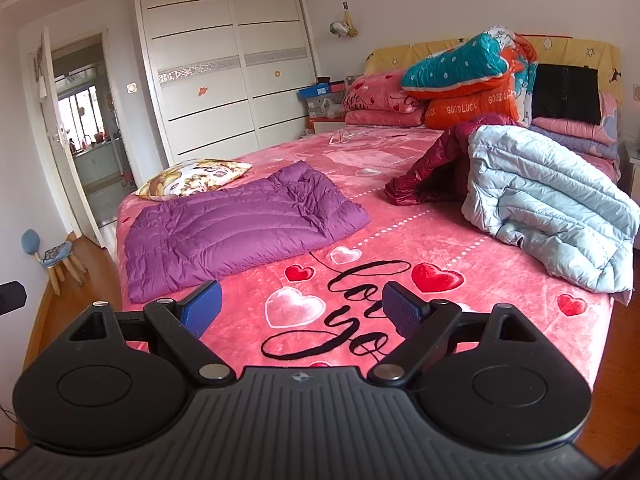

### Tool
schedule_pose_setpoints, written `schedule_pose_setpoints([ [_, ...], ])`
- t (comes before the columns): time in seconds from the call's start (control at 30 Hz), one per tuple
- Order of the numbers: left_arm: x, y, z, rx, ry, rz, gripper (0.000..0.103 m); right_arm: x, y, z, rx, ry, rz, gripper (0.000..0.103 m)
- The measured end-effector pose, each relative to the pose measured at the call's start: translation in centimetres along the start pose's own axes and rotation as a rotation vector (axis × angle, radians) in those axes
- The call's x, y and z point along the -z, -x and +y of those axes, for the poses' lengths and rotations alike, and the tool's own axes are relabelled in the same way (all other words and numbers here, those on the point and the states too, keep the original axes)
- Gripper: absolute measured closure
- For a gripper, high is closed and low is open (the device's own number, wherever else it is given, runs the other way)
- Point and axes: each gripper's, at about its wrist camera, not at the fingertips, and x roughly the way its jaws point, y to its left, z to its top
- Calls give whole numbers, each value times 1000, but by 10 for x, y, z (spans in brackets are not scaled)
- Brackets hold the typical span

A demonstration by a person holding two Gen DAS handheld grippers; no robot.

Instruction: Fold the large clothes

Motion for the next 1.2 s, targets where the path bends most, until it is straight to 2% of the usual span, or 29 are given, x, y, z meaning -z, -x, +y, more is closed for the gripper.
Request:
schedule_pose_setpoints([
  [0.27, 6, 7, -8, 8, 32, 12, 1, 2, 5, -6, 18, 11, -36, 0],
  [0.8, 20, 15, -23, 1, -14, -4, 1, 11, 3, -7, 59, 36, -76, 0],
  [1.2, 27, 11, -23, 2, -18, 27, 1, 20, -5, -3, 55, 58, -53, 0],
])
